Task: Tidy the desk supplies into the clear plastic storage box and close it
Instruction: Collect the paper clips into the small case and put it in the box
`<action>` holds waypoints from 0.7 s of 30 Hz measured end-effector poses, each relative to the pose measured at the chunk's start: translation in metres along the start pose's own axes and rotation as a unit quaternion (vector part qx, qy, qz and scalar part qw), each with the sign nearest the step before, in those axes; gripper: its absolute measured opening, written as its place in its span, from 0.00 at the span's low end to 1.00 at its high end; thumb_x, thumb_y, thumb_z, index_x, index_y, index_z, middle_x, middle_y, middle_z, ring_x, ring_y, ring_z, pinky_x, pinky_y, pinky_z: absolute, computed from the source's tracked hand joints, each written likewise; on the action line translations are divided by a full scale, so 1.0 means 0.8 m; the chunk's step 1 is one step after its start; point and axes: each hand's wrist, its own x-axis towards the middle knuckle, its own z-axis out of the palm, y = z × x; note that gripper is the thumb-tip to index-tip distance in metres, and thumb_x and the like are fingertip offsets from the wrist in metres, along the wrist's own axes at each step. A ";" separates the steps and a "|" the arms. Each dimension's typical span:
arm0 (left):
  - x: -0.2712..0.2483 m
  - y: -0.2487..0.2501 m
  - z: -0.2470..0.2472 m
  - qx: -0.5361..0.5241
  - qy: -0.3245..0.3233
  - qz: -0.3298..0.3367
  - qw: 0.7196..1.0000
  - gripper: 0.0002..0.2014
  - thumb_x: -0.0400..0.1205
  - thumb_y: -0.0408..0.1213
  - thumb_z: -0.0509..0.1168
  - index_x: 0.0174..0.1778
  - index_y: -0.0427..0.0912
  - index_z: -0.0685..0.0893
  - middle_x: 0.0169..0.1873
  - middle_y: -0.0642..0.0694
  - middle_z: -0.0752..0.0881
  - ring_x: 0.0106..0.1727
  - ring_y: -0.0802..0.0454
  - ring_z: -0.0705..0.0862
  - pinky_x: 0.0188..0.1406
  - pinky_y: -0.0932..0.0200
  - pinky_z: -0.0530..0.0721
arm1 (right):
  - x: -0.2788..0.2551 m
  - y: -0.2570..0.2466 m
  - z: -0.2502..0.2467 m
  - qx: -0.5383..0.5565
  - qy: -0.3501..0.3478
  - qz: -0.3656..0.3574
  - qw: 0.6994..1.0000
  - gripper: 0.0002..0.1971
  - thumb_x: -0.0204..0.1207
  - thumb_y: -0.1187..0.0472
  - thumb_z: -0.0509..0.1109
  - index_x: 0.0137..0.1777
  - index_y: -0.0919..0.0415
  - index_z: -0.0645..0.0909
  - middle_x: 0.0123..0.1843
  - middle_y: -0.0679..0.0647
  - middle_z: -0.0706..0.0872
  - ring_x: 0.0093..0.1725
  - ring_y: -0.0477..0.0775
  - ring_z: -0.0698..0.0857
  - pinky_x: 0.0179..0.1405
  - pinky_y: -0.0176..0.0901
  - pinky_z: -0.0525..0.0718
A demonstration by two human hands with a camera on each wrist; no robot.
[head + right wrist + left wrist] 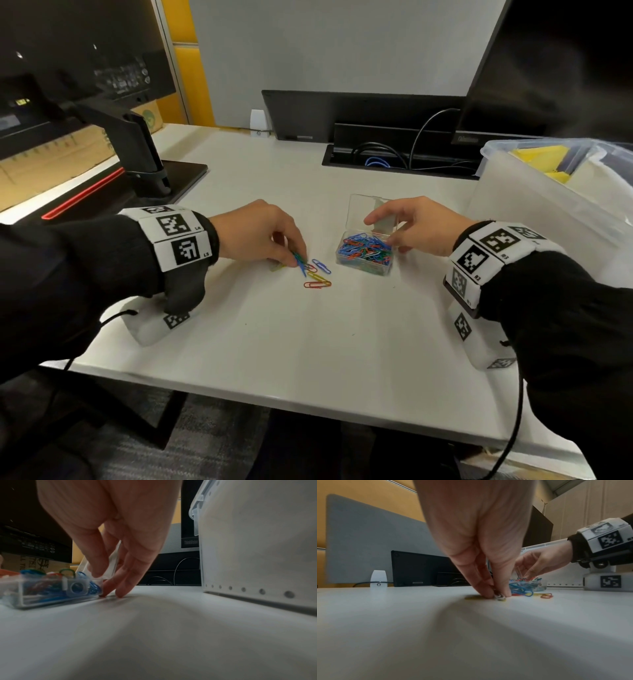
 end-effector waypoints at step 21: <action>0.050 0.055 0.012 -0.034 0.087 0.047 0.995 0.17 0.81 0.29 0.63 0.62 0.50 0.85 0.61 0.50 0.85 0.56 0.59 0.82 0.53 0.70 0.81 | 0.002 0.000 0.002 0.010 -0.009 -0.010 1.000 0.21 0.74 0.76 0.65 0.55 0.48 0.81 0.60 0.56 0.83 0.56 0.61 0.86 0.50 0.51 0.87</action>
